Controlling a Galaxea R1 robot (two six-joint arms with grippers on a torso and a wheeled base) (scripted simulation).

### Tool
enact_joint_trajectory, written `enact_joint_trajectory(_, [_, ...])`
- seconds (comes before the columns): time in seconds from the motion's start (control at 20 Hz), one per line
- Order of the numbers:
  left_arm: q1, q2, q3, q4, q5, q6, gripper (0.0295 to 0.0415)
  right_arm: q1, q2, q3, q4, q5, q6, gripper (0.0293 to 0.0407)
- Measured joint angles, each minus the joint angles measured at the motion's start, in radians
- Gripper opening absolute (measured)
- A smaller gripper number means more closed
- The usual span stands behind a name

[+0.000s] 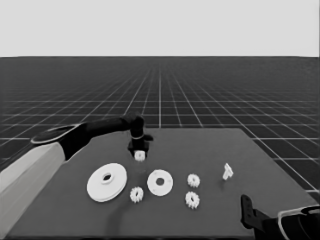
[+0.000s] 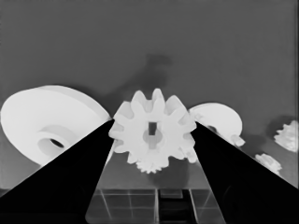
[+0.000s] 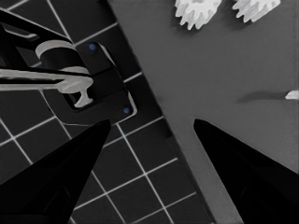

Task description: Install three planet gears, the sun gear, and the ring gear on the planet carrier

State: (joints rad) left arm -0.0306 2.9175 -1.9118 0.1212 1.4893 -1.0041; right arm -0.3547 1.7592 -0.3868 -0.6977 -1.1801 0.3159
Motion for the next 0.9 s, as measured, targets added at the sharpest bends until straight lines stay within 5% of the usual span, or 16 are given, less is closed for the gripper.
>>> enact_joint_trajectory(0.5, [0.010,0.143,0.050,0.022,0.023,-0.192,0.0312,0.000,0.000,0.000,0.000,0.000,0.000,0.0385])
enact_joint_trajectory(0.65, [0.126,0.171,-0.036,0.125,-0.032,-0.145,0.0312,0.000,0.000,0.000,0.000,0.000,0.000,0.0385])
enact_joint_trajectory(0.9, [0.151,0.182,-0.068,0.146,-0.049,-0.128,0.0312,0.000,0.000,0.000,0.000,0.000,0.000,0.0385])
